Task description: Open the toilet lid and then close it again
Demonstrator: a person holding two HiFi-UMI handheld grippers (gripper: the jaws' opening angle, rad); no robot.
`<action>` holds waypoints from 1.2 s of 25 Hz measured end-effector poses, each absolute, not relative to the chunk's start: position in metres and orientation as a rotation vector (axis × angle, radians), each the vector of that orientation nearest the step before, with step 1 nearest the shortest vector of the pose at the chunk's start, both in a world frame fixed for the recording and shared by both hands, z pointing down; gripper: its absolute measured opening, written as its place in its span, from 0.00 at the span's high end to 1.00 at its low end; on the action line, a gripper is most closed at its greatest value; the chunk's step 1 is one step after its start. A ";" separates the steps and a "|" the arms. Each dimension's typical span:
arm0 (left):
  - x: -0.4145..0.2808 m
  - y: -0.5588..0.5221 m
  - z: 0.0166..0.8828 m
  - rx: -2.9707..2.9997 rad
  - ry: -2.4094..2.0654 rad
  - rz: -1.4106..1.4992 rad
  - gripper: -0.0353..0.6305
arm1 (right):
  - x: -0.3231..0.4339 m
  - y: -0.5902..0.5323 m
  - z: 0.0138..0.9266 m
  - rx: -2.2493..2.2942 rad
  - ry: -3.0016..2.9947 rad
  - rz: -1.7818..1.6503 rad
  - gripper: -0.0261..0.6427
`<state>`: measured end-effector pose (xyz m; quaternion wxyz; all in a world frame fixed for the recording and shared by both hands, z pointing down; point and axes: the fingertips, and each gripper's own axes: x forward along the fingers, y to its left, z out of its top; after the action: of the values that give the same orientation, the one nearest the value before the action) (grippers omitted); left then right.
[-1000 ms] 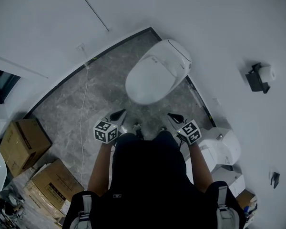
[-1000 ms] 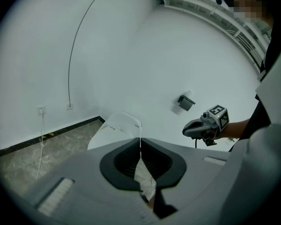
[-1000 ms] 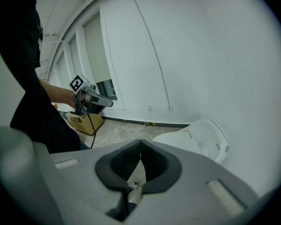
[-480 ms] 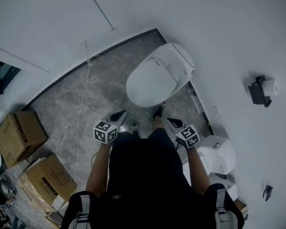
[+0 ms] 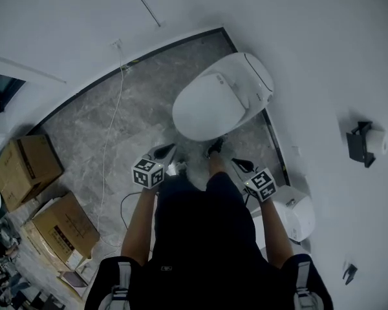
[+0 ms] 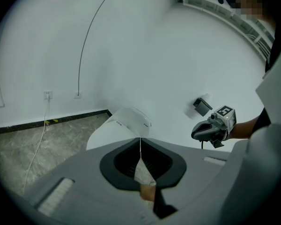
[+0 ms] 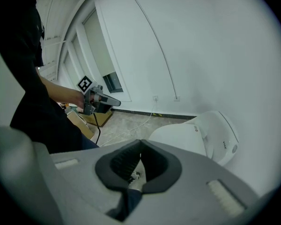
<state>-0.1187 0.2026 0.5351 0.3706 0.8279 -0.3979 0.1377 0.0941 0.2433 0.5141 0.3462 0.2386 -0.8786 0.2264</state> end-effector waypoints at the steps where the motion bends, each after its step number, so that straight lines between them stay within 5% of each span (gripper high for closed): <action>1: -0.118 0.200 0.544 2.106 -1.021 0.350 0.93 | 0.094 0.241 0.517 0.603 -2.274 0.586 0.96; 30: -0.136 0.142 0.852 1.814 -1.014 0.373 0.92 | 0.120 0.181 0.676 0.663 -2.149 0.744 0.96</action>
<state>-0.1363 0.1423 0.8516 0.4927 0.7477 -0.4178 0.1538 0.1204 0.1808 0.6759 0.3769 0.2593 -0.8403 0.2908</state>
